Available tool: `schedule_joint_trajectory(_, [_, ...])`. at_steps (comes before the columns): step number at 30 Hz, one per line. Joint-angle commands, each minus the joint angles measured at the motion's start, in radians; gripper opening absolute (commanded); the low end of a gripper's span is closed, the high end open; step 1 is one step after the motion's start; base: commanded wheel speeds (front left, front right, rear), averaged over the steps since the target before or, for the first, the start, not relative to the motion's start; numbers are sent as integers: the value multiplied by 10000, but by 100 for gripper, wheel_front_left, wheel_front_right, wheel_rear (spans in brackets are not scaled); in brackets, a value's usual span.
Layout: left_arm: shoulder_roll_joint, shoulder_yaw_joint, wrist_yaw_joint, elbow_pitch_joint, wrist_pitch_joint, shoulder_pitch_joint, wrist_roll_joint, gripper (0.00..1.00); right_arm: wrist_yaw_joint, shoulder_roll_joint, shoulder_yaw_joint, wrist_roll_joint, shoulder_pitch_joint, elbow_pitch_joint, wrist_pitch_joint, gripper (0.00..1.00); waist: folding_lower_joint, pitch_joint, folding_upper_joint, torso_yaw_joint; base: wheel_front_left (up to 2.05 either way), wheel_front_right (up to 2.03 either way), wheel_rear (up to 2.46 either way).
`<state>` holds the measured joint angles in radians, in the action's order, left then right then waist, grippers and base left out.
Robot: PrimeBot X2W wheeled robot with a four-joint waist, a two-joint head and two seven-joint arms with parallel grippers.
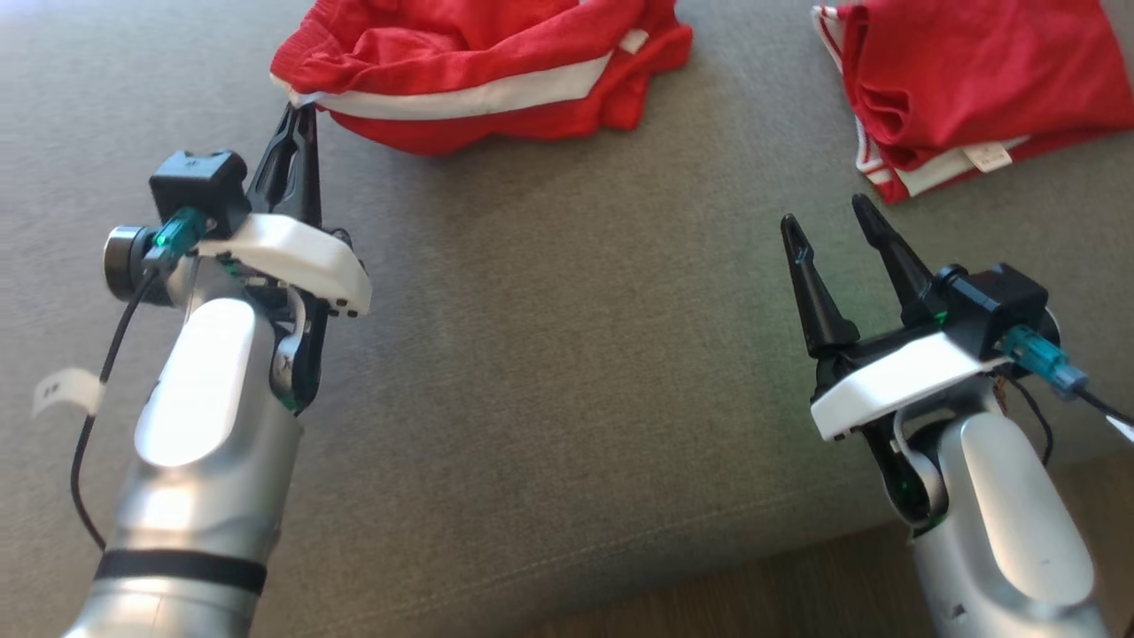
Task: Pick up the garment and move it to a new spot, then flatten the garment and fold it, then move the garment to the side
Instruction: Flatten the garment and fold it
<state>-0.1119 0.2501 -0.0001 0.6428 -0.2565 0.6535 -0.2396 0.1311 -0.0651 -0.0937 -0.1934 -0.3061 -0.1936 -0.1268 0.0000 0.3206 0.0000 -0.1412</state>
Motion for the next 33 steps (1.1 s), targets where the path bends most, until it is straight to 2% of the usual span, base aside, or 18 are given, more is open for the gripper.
schedule_joint_trajectory(1, [-328, -331, 29, -559, -53, 97, 64, 0, -4, 119, -147, 63, 167, 267, 30, 100, 0, -192, 0, 191, 0, 0, 0])
schedule_joint_trajectory(8, [-367, -537, 359, -2002, -53, -783, 72, 0, -4, 126, -82, 123, 345, 153, 154, 100, 0, -637, 0, 768, 0, 0, 0])
schedule_joint_trajectory(15, [-356, -674, 842, -2729, 311, -1843, -95, 0, -4, 71, -169, 137, 430, 225, 430, 100, 0, -818, 0, 1433, 0, 0, 0])
schedule_joint_trajectory(20, [-354, -546, 920, -2455, 911, -2432, -200, 0, -4, -27, -358, 142, 392, 316, 684, 100, 0, -794, 0, 1761, 0, 0, 0])
schedule_joint_trajectory(29, [-90, -439, 916, -1040, 749, -2227, -390, 0, -4, -161, -665, 133, 168, 434, 984, 100, 0, -602, 0, 1883, 0, 0, 0])
schedule_joint_trajectory(30, [-52, -418, 904, -823, 686, -2159, -405, 13, -4, -189, -717, 141, 124, 437, 1027, 100, 0, -579, 0, 1886, 0, 0, 0])
schedule_joint_trajectory(31, [-19, -431, 939, -630, 590, -2081, -418, 74, -4, -211, -755, 141, 76, 443, 1060, 100, 0, -552, 0, 1892, 0, 0, 0])
schedule_joint_trajectory(32, [17, -447, 971, -458, 499, -2006, -435, 100, -4, -231, -795, 140, 25, 451, 1088, 100, 0, -530, 0, 1901, 0, 0, 0])
schedule_joint_trajectory(33, [61, -470, 986, -317, 415, -1939, -478, 100, -4, -259, -836, 146, -25, 461, 1116, 100, 0, -513, 0, 1919, 0, 0, 0])
